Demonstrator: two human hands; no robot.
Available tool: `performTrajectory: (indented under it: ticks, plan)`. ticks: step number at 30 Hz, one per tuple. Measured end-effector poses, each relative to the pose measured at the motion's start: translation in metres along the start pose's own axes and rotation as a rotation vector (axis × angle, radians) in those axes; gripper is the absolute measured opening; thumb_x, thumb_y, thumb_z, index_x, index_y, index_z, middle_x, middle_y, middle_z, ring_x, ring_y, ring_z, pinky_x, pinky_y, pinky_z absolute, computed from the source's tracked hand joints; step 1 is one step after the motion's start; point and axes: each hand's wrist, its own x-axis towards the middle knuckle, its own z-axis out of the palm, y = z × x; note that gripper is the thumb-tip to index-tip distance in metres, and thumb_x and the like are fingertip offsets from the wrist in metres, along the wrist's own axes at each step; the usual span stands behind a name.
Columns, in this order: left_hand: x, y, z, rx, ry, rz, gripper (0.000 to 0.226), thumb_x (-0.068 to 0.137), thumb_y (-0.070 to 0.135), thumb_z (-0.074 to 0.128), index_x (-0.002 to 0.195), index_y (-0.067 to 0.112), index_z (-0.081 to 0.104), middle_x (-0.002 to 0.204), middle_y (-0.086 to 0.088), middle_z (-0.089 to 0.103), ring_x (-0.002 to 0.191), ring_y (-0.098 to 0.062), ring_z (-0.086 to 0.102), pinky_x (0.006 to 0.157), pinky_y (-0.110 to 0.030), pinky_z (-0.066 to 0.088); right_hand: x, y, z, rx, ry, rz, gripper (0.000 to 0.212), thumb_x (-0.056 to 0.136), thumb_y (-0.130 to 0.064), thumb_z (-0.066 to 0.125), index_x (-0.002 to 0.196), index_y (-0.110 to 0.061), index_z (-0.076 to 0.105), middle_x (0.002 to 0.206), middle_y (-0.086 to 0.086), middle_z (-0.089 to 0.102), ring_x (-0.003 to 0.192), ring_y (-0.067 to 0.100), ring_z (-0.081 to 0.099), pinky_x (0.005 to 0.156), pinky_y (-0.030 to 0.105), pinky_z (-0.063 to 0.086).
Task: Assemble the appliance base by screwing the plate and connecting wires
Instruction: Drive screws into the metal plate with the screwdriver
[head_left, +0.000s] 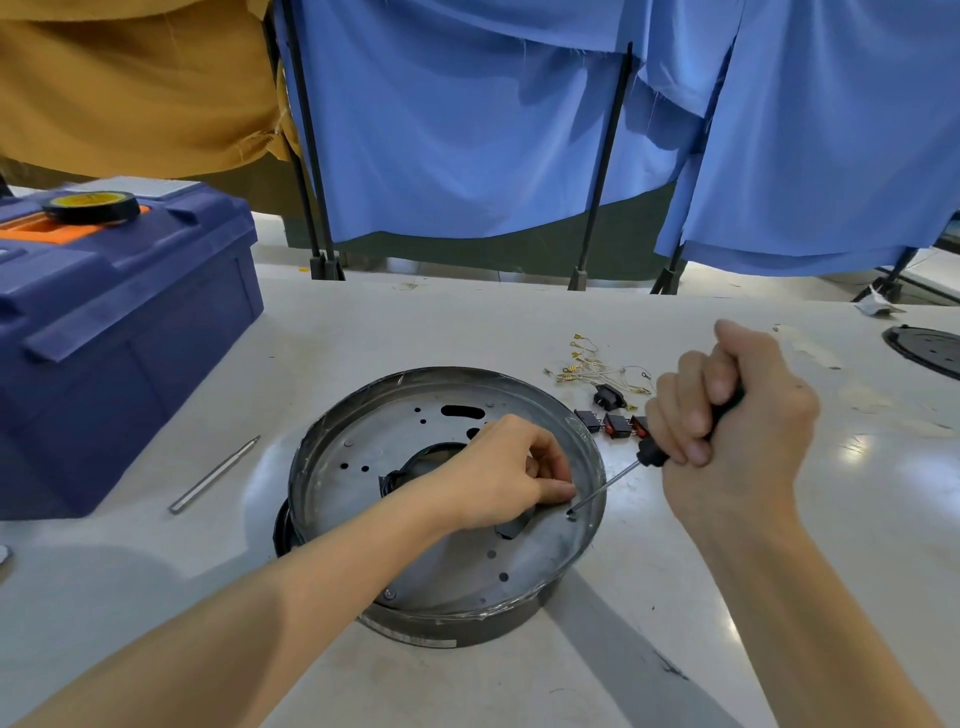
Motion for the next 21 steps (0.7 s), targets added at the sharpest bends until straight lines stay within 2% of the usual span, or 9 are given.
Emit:
performTrajectory:
  ticks: [8, 13, 16, 19, 21]
  plan:
    - [0.0, 0.002, -0.001, 0.004, -0.021, -0.021, 0.011, 0.086, 0.018, 0.074, 0.083, 0.01, 0.067, 0.037, 0.017, 0.046, 0.038, 0.001, 0.04, 0.046, -0.01, 0.034, -0.003, 0.009, 0.0, -0.087, -0.081, -0.092, 0.052, 0.091, -0.013, 0.048, 0.041, -0.016, 0.035, 0.033, 0.002, 0.028, 0.027, 0.012, 0.017, 0.041, 0.013, 0.019]
    - [-0.001, 0.001, -0.002, -0.008, -0.021, -0.011, 0.008, 0.087, 0.017, 0.073, 0.083, 0.012, 0.067, 0.04, 0.016, 0.047, 0.045, -0.002, 0.042, 0.05, -0.015, 0.037, -0.007, 0.009, 0.001, -0.127, -0.141, -0.128, 0.05, 0.089, -0.015, 0.049, 0.04, -0.017, 0.038, 0.032, 0.002, 0.029, 0.027, 0.011, 0.017, 0.042, 0.012, 0.022]
    - [-0.003, 0.003, -0.005, -0.108, -0.068, -0.02, 0.002, 0.089, 0.011, 0.068, 0.091, 0.011, 0.07, 0.055, 0.013, 0.054, 0.056, -0.01, 0.048, 0.054, -0.018, 0.042, -0.009, 0.011, 0.003, -0.146, -0.2, -0.171, 0.052, 0.092, -0.014, 0.047, 0.04, -0.017, 0.039, 0.033, 0.002, 0.028, 0.027, 0.011, 0.018, 0.043, 0.012, 0.023]
    - [-0.007, 0.007, -0.011, -0.248, -0.163, 0.024, 0.02, 0.082, 0.002, 0.073, 0.094, 0.019, 0.072, 0.083, -0.001, 0.067, 0.074, -0.01, 0.058, 0.066, -0.018, 0.047, -0.013, 0.016, 0.006, -0.218, -0.186, -0.242, 0.057, 0.098, -0.021, 0.044, 0.041, -0.021, 0.041, 0.035, 0.002, 0.03, 0.028, 0.014, 0.022, 0.044, 0.014, 0.024]
    - [-0.01, 0.012, -0.013, -0.304, -0.172, 0.086, 0.028, 0.074, 0.005, 0.08, 0.094, 0.023, 0.072, 0.095, -0.003, 0.071, 0.089, -0.009, 0.063, 0.073, -0.017, 0.048, -0.018, 0.019, 0.008, -0.272, -0.128, -0.294, 0.06, 0.101, -0.032, 0.041, 0.042, -0.023, 0.043, 0.038, 0.001, 0.032, 0.03, 0.017, 0.024, 0.045, 0.017, 0.025]
